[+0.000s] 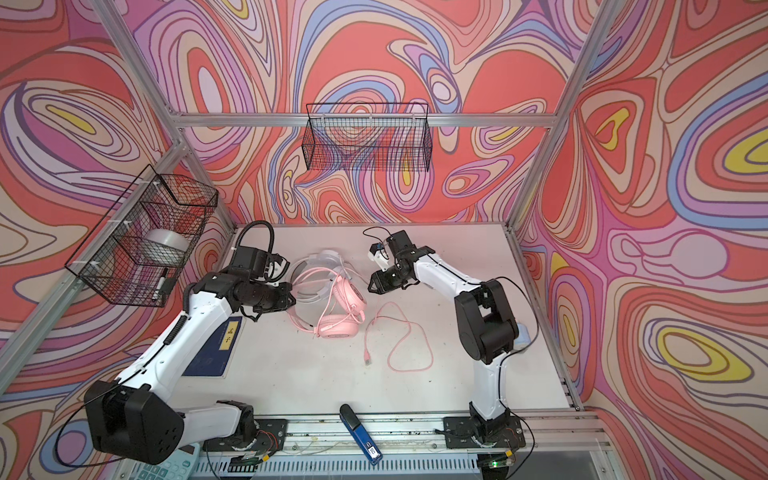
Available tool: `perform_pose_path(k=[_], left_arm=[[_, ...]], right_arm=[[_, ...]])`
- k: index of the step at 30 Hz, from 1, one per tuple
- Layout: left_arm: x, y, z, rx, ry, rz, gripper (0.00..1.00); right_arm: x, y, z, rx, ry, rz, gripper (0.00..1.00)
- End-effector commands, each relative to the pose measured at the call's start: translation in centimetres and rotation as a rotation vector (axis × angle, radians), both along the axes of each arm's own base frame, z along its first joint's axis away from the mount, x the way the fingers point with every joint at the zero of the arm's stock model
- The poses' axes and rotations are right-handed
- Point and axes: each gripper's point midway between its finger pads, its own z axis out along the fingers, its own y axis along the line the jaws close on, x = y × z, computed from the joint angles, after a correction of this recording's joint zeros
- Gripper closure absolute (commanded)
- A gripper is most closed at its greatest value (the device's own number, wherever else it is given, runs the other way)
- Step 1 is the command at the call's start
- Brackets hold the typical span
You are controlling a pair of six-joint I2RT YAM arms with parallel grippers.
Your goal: Wrap the headphones
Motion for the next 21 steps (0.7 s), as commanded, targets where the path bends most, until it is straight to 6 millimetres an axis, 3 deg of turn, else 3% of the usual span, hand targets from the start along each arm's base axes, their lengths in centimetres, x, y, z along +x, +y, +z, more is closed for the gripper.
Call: perform_pose_path(k=[1,4,9,14,21], left_arm=[[0.2,-0.7,1.0,-0.065,-0.036,-0.006,1.0],[0.3,-0.8,0.7,-0.073,-0.029,-0.005,1.0],[0.4,-0.9,0.5,-0.081,-0.028,-0.005,1.0],[0.4,-1.0,0.2,-0.088,-0.02,-0.006,1.0],[0.4,-1.0,0.6,-0.091,-0.025,-0.004,1.0]], right_arm=[[0.2,-0.7,2.7,0.07,-0.07,-0.055,0.51],[-0.8,-1.9,3.6,0.063,-0.1,-0.07,0.48],[-2.5,-4.4,2.6,0.007,-0.091,-0.083,0.42],[-4.4,-4.6,3.2,0.065,-0.099,-0.055,0.32],[-5.6,-6.5,-0.2,-0.038,-0.036,-0.084,0.32]])
